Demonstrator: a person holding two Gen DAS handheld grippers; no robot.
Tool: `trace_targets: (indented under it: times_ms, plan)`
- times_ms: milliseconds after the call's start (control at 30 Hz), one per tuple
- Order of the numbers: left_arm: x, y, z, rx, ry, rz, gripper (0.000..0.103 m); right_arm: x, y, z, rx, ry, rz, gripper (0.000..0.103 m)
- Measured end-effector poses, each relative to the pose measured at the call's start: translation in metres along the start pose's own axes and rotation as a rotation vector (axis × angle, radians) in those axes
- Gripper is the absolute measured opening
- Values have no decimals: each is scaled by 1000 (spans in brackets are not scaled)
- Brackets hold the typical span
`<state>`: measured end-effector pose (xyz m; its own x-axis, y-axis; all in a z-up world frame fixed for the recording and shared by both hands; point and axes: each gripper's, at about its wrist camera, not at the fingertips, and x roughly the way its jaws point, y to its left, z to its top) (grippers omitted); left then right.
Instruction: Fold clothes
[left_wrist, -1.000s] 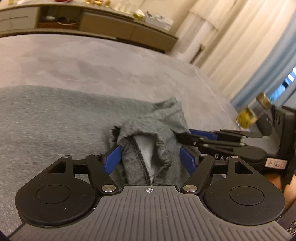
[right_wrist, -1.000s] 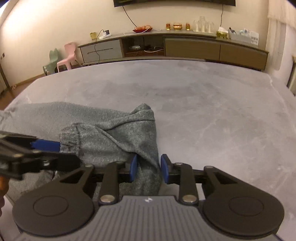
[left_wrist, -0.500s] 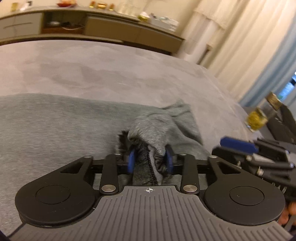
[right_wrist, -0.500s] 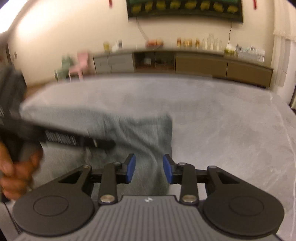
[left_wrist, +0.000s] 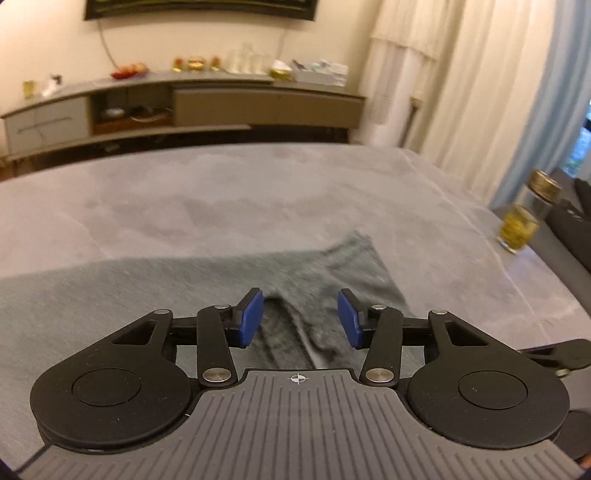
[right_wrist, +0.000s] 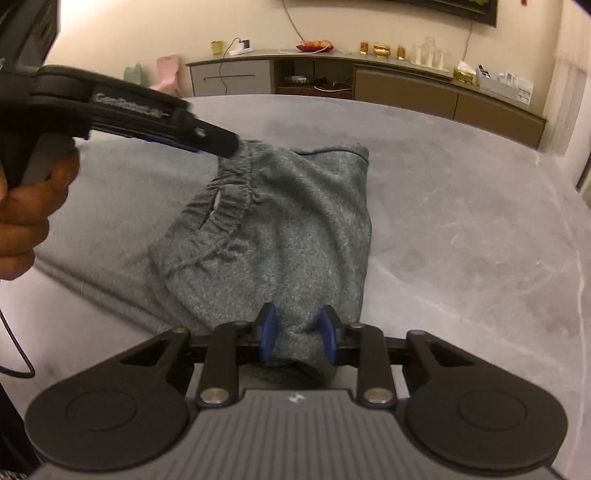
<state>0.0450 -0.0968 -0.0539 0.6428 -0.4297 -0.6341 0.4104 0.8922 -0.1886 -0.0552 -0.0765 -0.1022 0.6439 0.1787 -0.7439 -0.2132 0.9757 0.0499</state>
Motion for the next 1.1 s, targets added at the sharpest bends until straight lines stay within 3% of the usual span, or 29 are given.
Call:
trace_targets:
  times_ms: [100,167,233,300,400,500,567,633,800,867,933,1000,1067,1100]
  plan:
    - [2,-12,-11,37,15,-74,37,-3,-2,-2,17,0,21,28]
    - [1,-20,-19,62,23,-116,36,-11,-17,7,65,-11,90,26]
    - [-3,-26,-26,85,24,-154,36,-20,-41,29,149,-104,107,28]
    - [-7,-31,-33,109,24,-185,36,-24,-60,53,188,-182,98,19]
    - [-2,-37,-43,142,50,-189,36,10,-64,94,129,-179,100,14]
    - [8,-37,-51,150,94,-169,35,62,-59,114,60,-98,43,11]
    - [17,-34,-56,149,135,-152,32,94,-63,113,70,-67,13,10]
    - [17,-35,-61,181,119,-141,33,96,-67,112,72,-97,27,10]
    - [4,-35,-52,158,64,-155,32,35,-78,101,143,-132,89,12]
    - [-3,-34,-47,141,34,-164,34,8,-75,82,163,-132,130,17]
    - [9,-25,-48,110,97,-150,33,2,-70,60,199,-91,167,17]
    - [21,-16,-49,70,136,-152,27,16,-54,41,199,30,133,15]
    - [22,-12,-46,42,129,-165,28,11,-41,41,134,4,74,18]
    - [17,-11,-42,38,115,-159,29,4,-43,43,169,-26,81,24]
